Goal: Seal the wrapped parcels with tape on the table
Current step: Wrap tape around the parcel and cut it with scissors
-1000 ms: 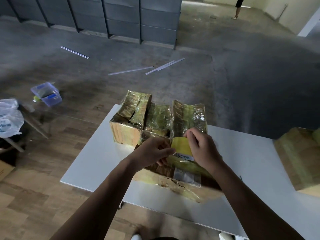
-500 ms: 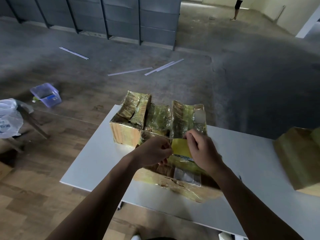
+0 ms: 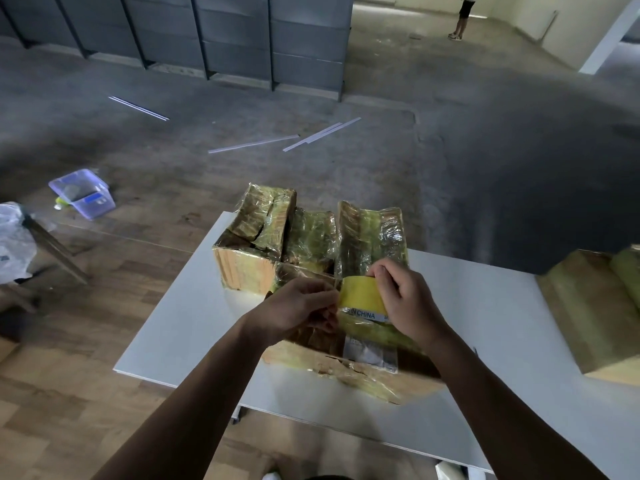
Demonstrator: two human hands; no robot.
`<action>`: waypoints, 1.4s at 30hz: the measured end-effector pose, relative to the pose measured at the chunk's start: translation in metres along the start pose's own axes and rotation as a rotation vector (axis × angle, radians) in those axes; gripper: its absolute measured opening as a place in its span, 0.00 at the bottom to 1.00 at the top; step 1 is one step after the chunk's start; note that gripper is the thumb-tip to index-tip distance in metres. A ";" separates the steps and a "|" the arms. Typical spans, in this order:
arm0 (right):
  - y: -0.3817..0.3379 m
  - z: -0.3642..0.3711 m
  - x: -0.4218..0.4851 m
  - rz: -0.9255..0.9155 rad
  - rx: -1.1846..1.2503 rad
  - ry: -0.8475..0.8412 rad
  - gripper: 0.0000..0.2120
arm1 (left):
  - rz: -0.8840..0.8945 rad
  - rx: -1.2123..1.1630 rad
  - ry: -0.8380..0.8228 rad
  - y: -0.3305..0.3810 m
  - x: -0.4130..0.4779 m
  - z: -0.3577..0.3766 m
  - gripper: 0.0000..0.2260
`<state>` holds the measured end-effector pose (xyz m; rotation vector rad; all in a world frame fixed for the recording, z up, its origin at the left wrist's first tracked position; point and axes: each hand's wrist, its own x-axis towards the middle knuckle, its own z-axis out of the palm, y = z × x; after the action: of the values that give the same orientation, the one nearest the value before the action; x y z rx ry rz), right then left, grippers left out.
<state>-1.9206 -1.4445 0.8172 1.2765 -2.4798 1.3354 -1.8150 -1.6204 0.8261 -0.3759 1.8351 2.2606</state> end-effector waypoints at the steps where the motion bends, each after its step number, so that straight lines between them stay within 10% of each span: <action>1: 0.000 0.000 0.000 0.009 0.003 -0.001 0.10 | -0.010 -0.021 0.018 0.001 0.000 0.001 0.09; 24: -0.004 0.001 -0.003 -0.040 -0.051 0.018 0.10 | 0.226 0.984 0.130 0.014 0.005 0.014 0.08; 42: 0.003 -0.003 -0.002 0.097 0.010 -0.017 0.11 | 0.086 0.172 0.106 0.002 0.005 0.004 0.14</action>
<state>-1.9218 -1.4403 0.8160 1.1889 -2.5807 1.3641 -1.8211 -1.6167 0.8270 -0.4019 2.1186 2.1524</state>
